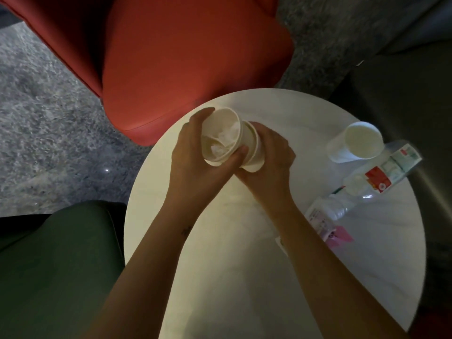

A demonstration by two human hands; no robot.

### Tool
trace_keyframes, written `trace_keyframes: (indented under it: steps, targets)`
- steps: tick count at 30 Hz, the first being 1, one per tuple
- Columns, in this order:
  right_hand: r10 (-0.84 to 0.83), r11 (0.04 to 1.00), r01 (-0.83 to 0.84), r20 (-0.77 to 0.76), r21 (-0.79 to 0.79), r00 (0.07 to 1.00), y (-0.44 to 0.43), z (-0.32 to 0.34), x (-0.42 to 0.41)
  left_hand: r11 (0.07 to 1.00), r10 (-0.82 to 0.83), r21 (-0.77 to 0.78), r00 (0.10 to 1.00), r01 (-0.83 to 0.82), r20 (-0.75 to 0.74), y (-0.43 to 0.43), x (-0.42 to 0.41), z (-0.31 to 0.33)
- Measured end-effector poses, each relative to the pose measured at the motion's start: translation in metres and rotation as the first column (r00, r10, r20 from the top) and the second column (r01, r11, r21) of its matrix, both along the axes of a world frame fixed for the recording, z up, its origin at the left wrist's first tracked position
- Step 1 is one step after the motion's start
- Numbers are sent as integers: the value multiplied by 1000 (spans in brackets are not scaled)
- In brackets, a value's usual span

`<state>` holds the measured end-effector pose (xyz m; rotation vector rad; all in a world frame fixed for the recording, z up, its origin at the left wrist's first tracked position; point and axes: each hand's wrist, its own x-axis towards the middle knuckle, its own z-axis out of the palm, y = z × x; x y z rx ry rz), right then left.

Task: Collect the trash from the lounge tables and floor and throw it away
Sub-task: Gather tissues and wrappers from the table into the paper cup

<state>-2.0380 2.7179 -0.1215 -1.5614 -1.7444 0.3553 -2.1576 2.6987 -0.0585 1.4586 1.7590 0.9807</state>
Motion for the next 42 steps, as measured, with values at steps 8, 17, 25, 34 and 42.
trace_keyframes:
  steps: [8,17,25,34,42]
  targets:
    - [10,979,-6,18,-204,1000,-12,11,28,993,-106,-46,994,106,-9,2,37,-10]
    - [-636,761,642,86,-89,766,-9,-1,100,997,-60,-42,996,57,-63,-3,61,-13]
    - [-625,737,649,174,-188,761,19,-20,135,995,-87,-41,996,86,-14,-9,74,-4]
    - [-163,983,148,-146,-105,976,-33,2,88,992,-107,76,993,104,43,-16,80,14]
    - [-56,987,-25,-480,-160,875,-69,22,61,959,-282,-8,955,283,-92,-38,84,-12]
